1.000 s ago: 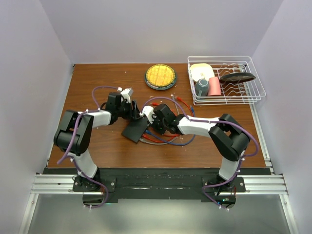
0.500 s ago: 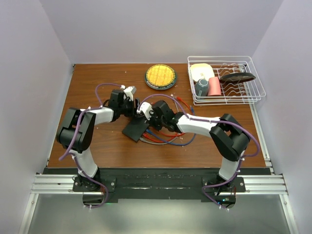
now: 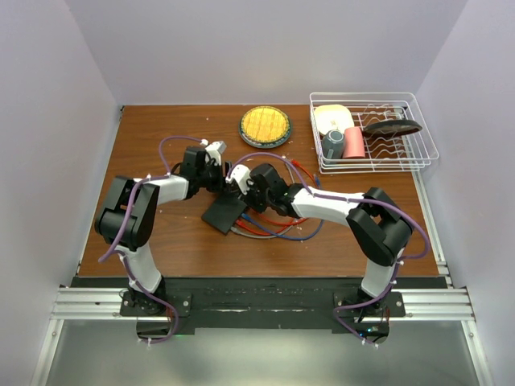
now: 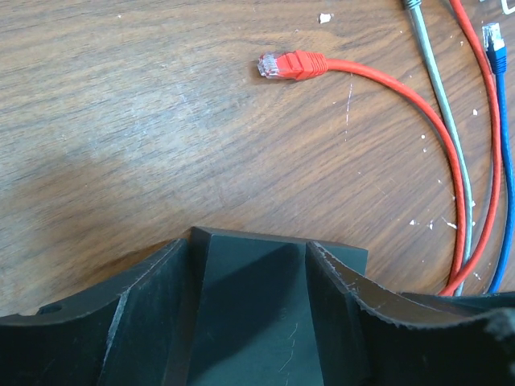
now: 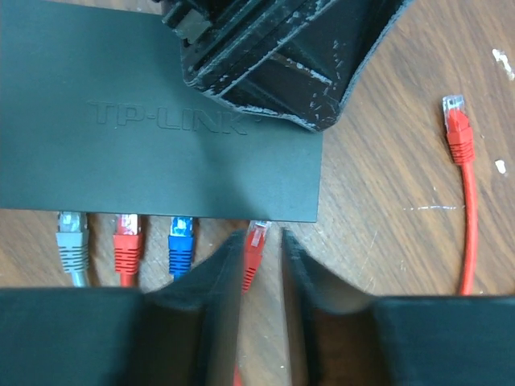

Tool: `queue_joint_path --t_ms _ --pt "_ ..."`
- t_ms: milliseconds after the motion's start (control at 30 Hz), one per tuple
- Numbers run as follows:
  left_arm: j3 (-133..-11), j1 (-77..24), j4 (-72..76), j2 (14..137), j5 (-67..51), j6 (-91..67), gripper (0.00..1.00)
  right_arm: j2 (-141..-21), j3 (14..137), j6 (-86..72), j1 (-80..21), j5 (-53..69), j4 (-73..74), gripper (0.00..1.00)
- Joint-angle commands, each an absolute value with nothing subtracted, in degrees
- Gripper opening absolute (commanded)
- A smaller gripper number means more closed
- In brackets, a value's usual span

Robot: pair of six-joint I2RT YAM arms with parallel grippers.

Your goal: Insert the plug into the switch port

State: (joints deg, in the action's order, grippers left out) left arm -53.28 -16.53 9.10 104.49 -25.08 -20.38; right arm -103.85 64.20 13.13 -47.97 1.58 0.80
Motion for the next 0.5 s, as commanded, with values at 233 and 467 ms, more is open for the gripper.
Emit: queue_joint_path --t_ms 233,467 --pt "-54.76 -16.96 6.59 105.82 -23.99 -19.6 0.66 -101.25 62.23 9.67 -47.9 1.84 2.2 0.38" --pt "-54.67 -16.87 6.68 106.26 -24.0 -19.78 0.66 -101.25 60.29 8.44 -47.81 2.72 2.28 0.31"
